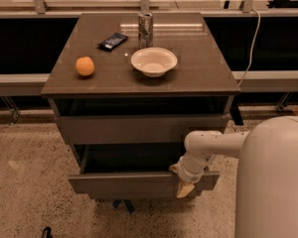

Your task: Open middle drawer

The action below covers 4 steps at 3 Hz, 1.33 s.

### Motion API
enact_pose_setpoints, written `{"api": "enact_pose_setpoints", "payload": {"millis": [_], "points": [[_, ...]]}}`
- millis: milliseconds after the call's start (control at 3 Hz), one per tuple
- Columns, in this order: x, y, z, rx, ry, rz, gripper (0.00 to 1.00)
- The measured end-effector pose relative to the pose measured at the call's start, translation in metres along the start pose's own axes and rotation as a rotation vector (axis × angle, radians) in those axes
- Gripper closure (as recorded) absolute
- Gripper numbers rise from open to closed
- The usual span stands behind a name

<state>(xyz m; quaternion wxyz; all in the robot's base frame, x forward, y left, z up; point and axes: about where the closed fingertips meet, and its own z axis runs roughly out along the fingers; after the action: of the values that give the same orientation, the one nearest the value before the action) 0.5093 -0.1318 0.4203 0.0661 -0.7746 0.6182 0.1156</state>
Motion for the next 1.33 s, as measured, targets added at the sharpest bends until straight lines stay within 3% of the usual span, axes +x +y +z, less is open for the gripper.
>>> {"api": "enact_pose_setpoints", "payload": {"millis": [333,667,1000,1333], "points": [[0.002,0.011,0.0,-0.038,-0.002,0.006,0.47],[0.002,0.012,0.0,-0.038,-0.002,0.005,0.44],[-0.002,0.037,-0.019,-0.1,-0.028,0.0,0.33],[-0.006,0.055,-0.044,-0.108,-0.05,-0.006,0.15]]}}
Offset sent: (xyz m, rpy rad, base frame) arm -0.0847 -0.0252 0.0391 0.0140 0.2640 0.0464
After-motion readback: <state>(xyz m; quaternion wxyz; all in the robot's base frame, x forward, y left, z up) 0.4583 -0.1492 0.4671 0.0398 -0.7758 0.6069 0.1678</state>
